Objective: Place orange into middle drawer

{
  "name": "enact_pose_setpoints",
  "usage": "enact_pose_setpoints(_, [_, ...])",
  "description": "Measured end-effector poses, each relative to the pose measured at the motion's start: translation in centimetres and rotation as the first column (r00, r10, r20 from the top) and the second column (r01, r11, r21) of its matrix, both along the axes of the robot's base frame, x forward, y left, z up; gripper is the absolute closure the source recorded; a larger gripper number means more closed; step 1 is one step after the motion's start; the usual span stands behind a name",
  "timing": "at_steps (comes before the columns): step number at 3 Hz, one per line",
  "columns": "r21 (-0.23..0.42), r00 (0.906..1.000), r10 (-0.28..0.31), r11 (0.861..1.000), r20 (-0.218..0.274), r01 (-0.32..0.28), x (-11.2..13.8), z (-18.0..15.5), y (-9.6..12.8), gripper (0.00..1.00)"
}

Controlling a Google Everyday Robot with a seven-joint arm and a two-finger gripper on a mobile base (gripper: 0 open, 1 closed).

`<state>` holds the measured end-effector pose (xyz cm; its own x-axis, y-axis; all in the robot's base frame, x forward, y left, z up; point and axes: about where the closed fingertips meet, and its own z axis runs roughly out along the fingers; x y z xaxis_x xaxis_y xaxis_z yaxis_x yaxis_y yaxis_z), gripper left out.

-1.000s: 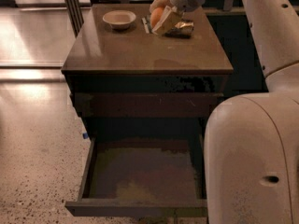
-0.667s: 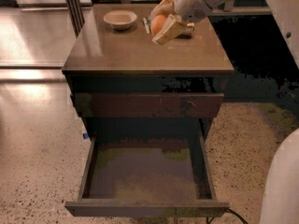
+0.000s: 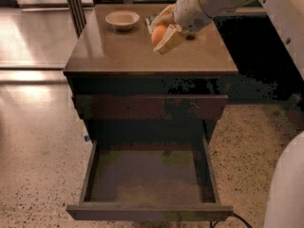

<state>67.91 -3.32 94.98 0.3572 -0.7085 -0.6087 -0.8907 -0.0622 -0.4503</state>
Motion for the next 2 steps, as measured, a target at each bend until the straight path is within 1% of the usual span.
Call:
enact_pose_setpoints(1, [0.021, 1.0000, 0.004, 1.000, -0.005, -0.004, -0.1, -0.2, 0.3, 1.00])
enact_pose_setpoints(2, [0.092, 0.9996, 0.021, 0.996, -0.018, -0.019, -1.1, -0.3, 0.6, 1.00])
